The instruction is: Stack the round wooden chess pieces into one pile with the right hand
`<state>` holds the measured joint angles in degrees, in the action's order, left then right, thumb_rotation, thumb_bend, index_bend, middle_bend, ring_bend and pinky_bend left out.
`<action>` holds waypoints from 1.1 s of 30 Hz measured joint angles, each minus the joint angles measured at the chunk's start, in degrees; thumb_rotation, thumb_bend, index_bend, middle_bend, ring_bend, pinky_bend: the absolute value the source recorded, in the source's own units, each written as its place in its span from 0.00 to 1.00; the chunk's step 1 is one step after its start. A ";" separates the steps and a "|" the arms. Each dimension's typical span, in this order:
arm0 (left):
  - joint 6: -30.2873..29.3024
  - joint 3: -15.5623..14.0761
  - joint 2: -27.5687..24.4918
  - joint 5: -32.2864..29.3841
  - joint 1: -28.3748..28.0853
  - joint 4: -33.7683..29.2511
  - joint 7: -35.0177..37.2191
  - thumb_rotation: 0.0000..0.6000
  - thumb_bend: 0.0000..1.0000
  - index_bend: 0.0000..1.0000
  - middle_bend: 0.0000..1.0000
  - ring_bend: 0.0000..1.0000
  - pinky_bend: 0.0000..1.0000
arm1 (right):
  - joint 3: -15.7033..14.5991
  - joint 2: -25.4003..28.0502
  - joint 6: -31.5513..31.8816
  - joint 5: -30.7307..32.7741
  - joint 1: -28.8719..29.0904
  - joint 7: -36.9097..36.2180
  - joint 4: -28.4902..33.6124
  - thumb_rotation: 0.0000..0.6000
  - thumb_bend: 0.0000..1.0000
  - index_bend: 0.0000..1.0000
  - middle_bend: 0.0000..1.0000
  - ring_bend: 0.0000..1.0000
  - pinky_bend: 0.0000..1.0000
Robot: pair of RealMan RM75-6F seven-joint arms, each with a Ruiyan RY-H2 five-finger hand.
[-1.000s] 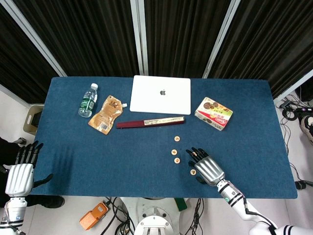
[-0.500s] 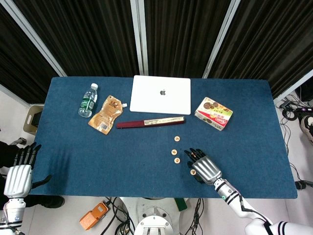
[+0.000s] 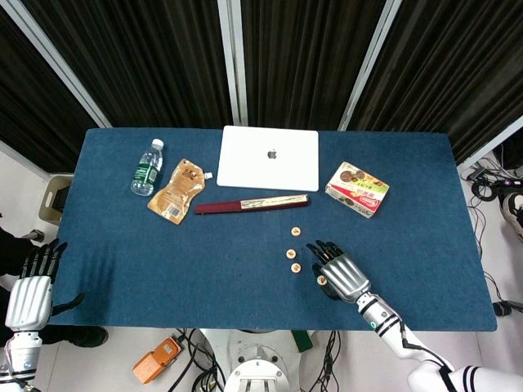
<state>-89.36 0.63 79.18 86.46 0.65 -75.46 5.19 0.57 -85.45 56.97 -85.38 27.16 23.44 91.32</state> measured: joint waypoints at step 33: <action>0.96 -0.06 0.65 -0.90 0.57 1.60 1.25 1.00 0.05 0.09 0.01 0.00 0.00 | 8.00 -9.81 -8.27 23.44 16.22 15.32 -5.12 1.00 0.52 0.53 0.10 0.06 0.15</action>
<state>-88.40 0.57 79.83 85.56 1.22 -73.86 6.44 8.57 -95.26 48.71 -61.95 43.38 38.75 86.19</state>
